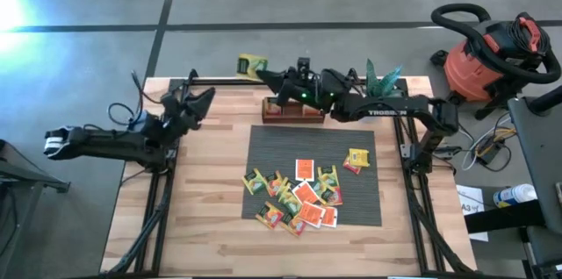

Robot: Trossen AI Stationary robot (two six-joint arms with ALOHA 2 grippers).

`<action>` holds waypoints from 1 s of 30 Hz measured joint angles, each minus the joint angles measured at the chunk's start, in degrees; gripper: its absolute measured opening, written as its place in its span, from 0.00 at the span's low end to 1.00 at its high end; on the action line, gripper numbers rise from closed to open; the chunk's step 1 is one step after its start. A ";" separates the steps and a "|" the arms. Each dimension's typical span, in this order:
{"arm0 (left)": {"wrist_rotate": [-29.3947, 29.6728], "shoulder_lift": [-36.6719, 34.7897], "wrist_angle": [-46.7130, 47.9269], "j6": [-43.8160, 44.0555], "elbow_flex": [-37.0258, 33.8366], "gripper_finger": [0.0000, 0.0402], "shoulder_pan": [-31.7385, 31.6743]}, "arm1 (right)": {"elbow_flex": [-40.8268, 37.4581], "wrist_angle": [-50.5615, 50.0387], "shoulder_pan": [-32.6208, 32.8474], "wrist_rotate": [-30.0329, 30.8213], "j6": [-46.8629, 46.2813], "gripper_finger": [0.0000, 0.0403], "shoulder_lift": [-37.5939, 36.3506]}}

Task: Pick & Place Tea
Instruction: Put the yellow tea bag into the middle section of the wooden organizer

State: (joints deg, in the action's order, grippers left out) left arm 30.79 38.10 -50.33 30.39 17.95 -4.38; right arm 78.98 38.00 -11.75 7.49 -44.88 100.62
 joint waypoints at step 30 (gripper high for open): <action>-2.38 19.46 -1.98 -7.34 13.03 0.27 -2.22 | 0.31 1.43 1.26 1.48 -2.93 0.03 3.72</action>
State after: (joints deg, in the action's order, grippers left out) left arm 28.41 57.56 -52.30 23.04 30.98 -6.60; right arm 79.29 39.43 -10.49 8.97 -47.81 104.33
